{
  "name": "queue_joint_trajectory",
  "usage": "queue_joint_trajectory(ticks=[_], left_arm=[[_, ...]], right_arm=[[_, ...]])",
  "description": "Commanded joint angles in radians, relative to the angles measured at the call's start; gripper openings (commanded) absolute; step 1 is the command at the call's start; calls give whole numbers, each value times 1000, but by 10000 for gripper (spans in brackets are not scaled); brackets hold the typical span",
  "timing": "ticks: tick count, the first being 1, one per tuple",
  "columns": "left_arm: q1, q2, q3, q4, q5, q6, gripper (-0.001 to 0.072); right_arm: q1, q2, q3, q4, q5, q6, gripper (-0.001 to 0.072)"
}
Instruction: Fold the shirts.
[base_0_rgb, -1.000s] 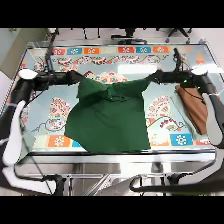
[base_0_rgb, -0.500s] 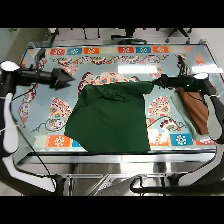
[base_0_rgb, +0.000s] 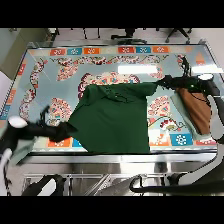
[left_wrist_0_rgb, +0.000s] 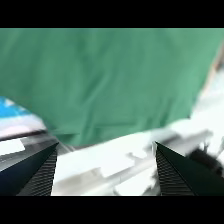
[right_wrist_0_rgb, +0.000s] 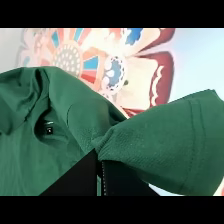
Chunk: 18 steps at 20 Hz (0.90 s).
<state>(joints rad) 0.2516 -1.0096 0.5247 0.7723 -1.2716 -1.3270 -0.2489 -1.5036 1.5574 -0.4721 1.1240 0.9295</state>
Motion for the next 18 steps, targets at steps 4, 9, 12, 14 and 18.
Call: queue_joint_trajectory(ticks=[4, 9, 12, 14, 18], left_arm=[[2, -22, -262, -155, 359, 150, 649], [3, -278, 26, -369, 402, 368, 11], [2, -407, 363, -339, 404, 369, 11], [-12, -526, 611, -285, 395, 367, 11], [-56, -826, 1116, -183, 335, 311, 16]], right_arm=[[-1, 2, 0, 0, 22, -2, 24], [-1, 20, -3, -134, 119, 62, 22], [0, 122, -109, -314, 225, 148, 21], [2, 261, -283, -325, 249, 176, 21], [39, 671, -769, -314, 173, 423, 23]])
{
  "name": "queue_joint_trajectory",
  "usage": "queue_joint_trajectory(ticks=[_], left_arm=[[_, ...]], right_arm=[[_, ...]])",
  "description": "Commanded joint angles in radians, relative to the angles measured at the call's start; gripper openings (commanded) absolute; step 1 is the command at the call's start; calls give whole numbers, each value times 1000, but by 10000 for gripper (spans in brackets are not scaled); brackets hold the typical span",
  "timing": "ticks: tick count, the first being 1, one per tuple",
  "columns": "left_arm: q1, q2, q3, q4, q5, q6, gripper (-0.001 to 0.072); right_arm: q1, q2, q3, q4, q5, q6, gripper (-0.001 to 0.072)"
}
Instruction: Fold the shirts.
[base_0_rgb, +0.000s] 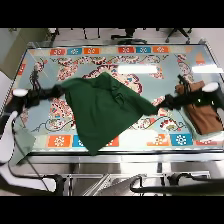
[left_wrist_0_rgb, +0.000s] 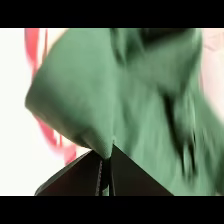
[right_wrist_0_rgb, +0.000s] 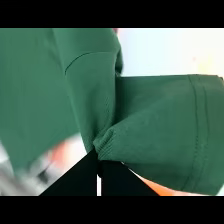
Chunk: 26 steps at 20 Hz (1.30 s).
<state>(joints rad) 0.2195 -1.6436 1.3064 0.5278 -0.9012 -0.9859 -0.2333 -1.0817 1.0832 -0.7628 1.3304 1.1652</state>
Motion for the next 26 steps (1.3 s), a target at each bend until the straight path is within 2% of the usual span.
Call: queue_joint_trajectory(ticks=[1, 2, 3, 4, 5, 7, 10, 11, 12, 13, 15, 18, 19, 20, 23, 26], left_arm=[[-32, -259, 436, 56, -60, -42, 17], [-34, -320, 529, 55, -86, -73, 18], [-44, -375, 616, 54, -124, -103, 119], [-45, -416, 681, 54, -156, -122, 412], [-48, -440, 723, 52, -189, -135, 511], [-41, -455, 763, 53, -270, -146, 510], [25, -426, 761, 57, -441, -245, 510], [58, -404, 737, 57, -528, -277, 509], [86, -376, 693, 58, -599, -298, 509], [113, -342, 633, 77, -666, -317, 508], [146, -258, 491, 161, -748, -334, 508], [177, -77, 205, 294, -736, -319, 508], [188, -12, 98, 337, -729, -307, 508], [202, 48, -7, 379, -724, -297, 508], [239, 175, -265, 470, -683, -289, 509], [272, 275, -466, 475, -586, -261, 508]], right_arm=[[47, 352, -410, -14, -95, 268, 24], [68, 438, -497, -11, -166, 327, 24], [87, 504, -562, -11, -248, 365, 24], [100, 547, -602, -11, -323, 378, 24], [99, 561, -612, -8, -364, 377, 24], [98, 549, -607, 6, -413, 370, 26], [98, 497, -602, 98, -444, 250, 34], [98, 477, -594, 105, -438, 216, 86], [98, 459, -584, 104, -430, 200, 281], [97, 443, -567, 104, -410, 153, 398], [79, 426, -499, 53, -333, 55, 398], [-33, 425, -351, -199, -153, 53, 402], [-79, 425, -316, -280, -112, 53, 501], [-128, 425, -298, -337, -93, 52, 662], [-207, 406, -305, -333, -34, -19, 669], [-156, 396, -358, -320, -13, -72, 668]])
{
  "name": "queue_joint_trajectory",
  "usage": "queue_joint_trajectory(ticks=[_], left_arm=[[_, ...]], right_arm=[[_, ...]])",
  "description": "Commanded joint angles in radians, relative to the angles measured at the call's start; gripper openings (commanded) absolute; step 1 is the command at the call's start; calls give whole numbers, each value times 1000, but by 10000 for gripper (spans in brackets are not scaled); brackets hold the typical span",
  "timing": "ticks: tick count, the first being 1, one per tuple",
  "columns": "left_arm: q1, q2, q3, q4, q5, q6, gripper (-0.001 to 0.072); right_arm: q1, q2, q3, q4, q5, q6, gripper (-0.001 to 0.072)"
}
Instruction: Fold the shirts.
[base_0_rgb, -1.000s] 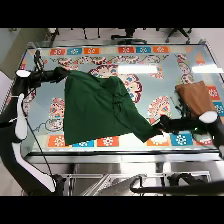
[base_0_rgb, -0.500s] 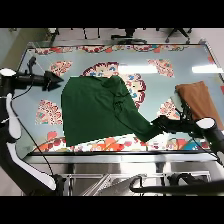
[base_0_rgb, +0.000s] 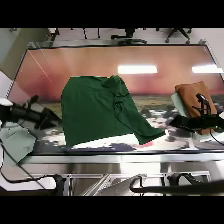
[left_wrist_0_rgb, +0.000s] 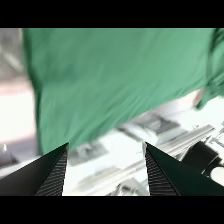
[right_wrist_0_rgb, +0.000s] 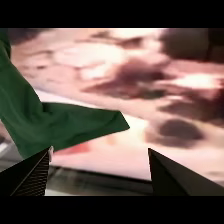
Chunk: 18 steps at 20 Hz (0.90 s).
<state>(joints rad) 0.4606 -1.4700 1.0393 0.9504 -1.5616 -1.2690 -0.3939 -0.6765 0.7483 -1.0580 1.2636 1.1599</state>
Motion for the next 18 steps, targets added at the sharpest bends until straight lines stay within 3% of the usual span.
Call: queue_joint_trajectory(ticks=[1, 6, 11, 13, 14, 15, 18], left_arm=[[39, 127, -251, 53, 114, 23, 509], [41, 146, -412, 27, 242, 45, 508], [24, 56, -475, -164, 309, 161, 508], [-21, 10, -445, -196, 318, 165, 506], [-53, -11, -423, -196, 323, 165, 437], [-92, -34, -398, -193, 328, 165, 285], [-190, -84, -306, -193, 333, 163, 13]], right_arm=[[31, -12, -53, -15, 34, -104, 668], [109, -104, -95, -15, -109, -190, 666], [162, -252, -48, -15, -134, -219, 665], [175, -299, -5, -14, -142, -222, 665], [174, -319, 18, -12, -143, -222, 665], [174, -337, 37, -12, -143, -222, 663], [176, -381, 63, 29, -140, -235, 478]])
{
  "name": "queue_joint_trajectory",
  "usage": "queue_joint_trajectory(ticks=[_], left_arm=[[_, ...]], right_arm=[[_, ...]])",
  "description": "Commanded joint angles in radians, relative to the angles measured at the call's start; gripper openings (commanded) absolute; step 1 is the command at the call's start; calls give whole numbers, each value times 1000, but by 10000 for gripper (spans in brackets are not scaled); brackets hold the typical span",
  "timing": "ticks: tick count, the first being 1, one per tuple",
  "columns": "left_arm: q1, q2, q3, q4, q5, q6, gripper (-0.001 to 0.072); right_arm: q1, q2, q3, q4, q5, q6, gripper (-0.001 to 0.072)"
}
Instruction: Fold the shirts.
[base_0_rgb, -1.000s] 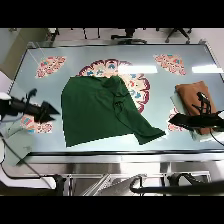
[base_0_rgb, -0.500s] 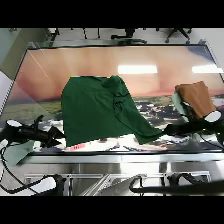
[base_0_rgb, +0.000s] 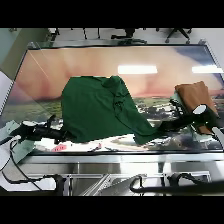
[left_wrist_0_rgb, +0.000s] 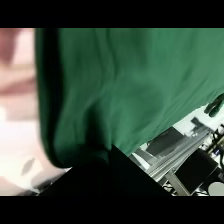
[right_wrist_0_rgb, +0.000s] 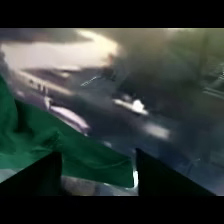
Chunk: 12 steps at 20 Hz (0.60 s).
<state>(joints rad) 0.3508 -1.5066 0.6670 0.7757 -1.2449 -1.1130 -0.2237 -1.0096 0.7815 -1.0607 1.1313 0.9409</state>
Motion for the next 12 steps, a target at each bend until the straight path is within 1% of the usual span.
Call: queue_joint_trajectory(ticks=[1, 2, 3, 5, 7, 9, 11, 12], left_arm=[[-105, -51, 97, -18, 17, 1, 13], [-123, -50, 124, -16, 19, -8, 13], [-137, -50, 153, -15, 15, -14, 13], [-140, -47, 200, -10, 0, -26, 12], [-137, -34, 237, -11, -28, -26, 12], [-132, 7, 253, -12, -41, -26, 11], [-132, 74, 278, -20, -66, -25, 11], [-132, 114, 310, -34, -95, -25, 11]], right_arm=[[6, -60, 30, 73, 2, -32, 475], [6, -74, 30, 120, 13, -47, 423], [10, -85, 30, 161, 23, -77, 300], [16, -94, 30, 229, 28, -108, 19], [17, -92, 31, 303, 45, -134, 24], [15, -89, 32, 395, 95, -134, 24], [15, -67, 56, 522, 192, -153, 23], [12, -39, 89, 613, 242, -163, 23]])
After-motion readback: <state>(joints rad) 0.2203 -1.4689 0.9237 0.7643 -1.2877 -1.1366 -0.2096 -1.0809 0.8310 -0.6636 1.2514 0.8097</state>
